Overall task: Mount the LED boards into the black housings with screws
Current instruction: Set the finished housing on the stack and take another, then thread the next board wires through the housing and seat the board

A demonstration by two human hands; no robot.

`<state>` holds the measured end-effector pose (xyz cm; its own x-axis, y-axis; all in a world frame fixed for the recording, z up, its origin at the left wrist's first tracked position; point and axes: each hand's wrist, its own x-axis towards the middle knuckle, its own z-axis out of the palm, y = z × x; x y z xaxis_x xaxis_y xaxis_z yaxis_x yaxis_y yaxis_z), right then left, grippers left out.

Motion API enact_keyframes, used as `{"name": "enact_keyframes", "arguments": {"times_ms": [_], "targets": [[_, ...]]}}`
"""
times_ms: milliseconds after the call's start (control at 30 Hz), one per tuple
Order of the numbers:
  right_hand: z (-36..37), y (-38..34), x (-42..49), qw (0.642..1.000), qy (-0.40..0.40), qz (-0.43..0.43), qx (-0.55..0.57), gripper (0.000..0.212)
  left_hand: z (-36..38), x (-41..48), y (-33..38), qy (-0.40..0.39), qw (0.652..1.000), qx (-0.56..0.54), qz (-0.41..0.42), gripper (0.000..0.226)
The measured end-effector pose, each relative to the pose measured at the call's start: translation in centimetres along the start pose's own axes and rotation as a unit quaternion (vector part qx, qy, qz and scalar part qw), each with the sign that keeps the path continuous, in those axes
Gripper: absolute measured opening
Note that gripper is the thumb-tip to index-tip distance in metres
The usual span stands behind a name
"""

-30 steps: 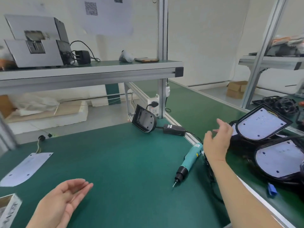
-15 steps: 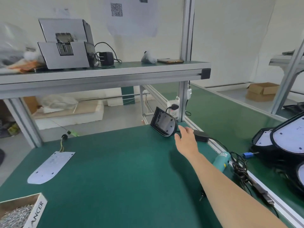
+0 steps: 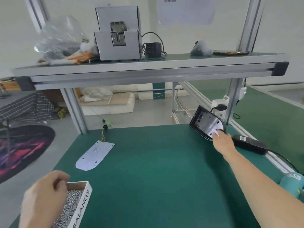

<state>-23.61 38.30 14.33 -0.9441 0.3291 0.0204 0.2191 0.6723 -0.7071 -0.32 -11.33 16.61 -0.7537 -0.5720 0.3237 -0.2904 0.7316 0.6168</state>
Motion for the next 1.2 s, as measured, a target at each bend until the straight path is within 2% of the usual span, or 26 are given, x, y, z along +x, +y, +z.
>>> {"name": "enact_keyframes", "arguments": {"times_ms": [67,167,267,367,433,533,600,667,700,800,867,933,1000,1100,1200], "targets": [[0.3,0.1,0.1,1.0,0.009,0.01,0.002,0.041,1.1,1.3,2.3,-0.004,1.0,0.025,0.018,0.028],[0.7,0.0,-0.1,0.998,0.034,0.021,0.042,0.045,4.3,5.3,4.1,-0.089,0.994,0.07,0.011,0.01],[0.9,0.0,-0.2,0.992,0.076,0.032,0.092,0.048,6.8,9.4,4.4,-0.178,0.968,0.163,-0.069,0.035],[0.8,-0.2,-0.6,0.988,0.095,0.023,0.119,0.043,8.3,12.3,3.1,-0.225,0.941,0.21,-0.14,0.062],[0.5,-0.6,-1.4,0.986,0.1,0.014,0.136,0.041,9.0,13.4,1.9,-0.242,0.925,0.25,-0.154,0.074],[0.4,-1.2,-3.0,0.98,0.111,-0.006,0.164,0.037,9.3,14.1,1.5,-0.243,0.916,0.281,-0.153,0.077],[0.5,-1.6,-4.3,0.98,0.104,-0.003,0.17,0.04,9.2,14.3,2.0,-0.26,0.92,0.247,-0.158,0.088],[0.9,-1.9,-5.7,0.982,0.063,-0.008,0.179,0.044,9.3,14.1,2.8,-0.278,0.921,0.206,-0.179,0.097],[1.2,-2.0,-6.4,0.982,0.033,-0.012,0.185,0.045,9.3,13.8,3.2,-0.286,0.921,0.193,-0.184,0.09],[1.8,-2.2,-8.7,0.978,-0.05,-0.013,0.203,0.051,9.0,13.1,3.5,-0.326,0.913,0.146,-0.196,0.046],[2.1,-2.2,-10.2,0.977,-0.092,-0.031,0.19,0.055,8.9,13.0,3.3,-0.32,0.92,0.009,-0.227,0.039],[2.1,-2.0,-11.8,0.975,-0.135,-0.051,0.171,0.057,8.0,12.1,3.8,-0.339,0.899,-0.141,-0.24,0.034],[1.9,-1.7,-13.2,0.971,-0.172,-0.051,0.161,0.055,7.0,10.7,4.7,-0.375,0.874,-0.217,-0.22,0.031],[1.5,-1.1,-15.2,0.967,-0.191,-0.049,0.162,0.041,5.1,7.7,6.7,-0.446,0.85,-0.246,-0.137,0.032],[0.7,-0.4,-17.2,0.966,-0.194,-0.059,0.163,0.041,3.2,4.4,8.3,-0.518,0.808,-0.272,-0.069,0.049]]}}
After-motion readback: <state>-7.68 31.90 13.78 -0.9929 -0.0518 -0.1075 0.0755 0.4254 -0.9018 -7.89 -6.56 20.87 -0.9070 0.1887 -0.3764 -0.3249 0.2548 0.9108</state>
